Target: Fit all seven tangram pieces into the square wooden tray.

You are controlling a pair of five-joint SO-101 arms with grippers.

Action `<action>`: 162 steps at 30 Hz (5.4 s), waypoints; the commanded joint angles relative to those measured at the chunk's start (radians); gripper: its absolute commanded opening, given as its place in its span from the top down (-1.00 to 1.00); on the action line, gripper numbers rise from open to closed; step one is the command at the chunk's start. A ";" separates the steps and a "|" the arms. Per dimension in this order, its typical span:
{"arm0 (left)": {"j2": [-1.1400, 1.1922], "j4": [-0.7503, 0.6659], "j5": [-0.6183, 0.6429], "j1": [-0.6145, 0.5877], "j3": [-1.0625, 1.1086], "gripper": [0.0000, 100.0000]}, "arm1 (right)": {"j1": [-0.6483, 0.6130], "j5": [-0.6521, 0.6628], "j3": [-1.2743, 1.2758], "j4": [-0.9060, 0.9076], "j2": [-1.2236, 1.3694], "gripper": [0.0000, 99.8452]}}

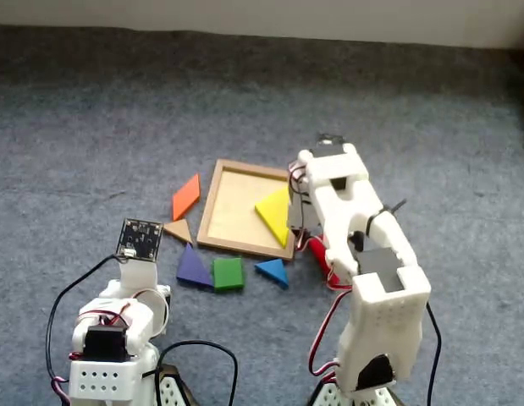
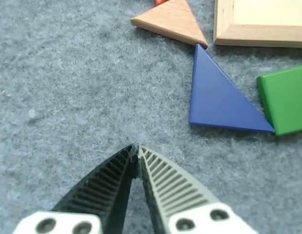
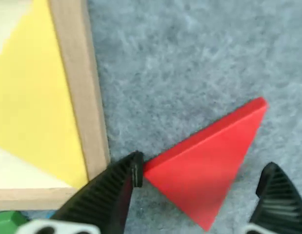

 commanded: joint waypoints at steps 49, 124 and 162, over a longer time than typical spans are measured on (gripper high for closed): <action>-0.030 0.003 0.008 -0.012 0.019 0.99 | 0.025 0.189 -0.064 0.154 -0.079 0.08; -0.030 0.003 0.008 -0.012 0.019 0.99 | 0.007 0.440 0.306 -0.127 -0.188 0.12; -0.030 0.003 0.008 -0.012 0.019 0.99 | 0.041 0.445 0.305 -0.134 -0.196 0.46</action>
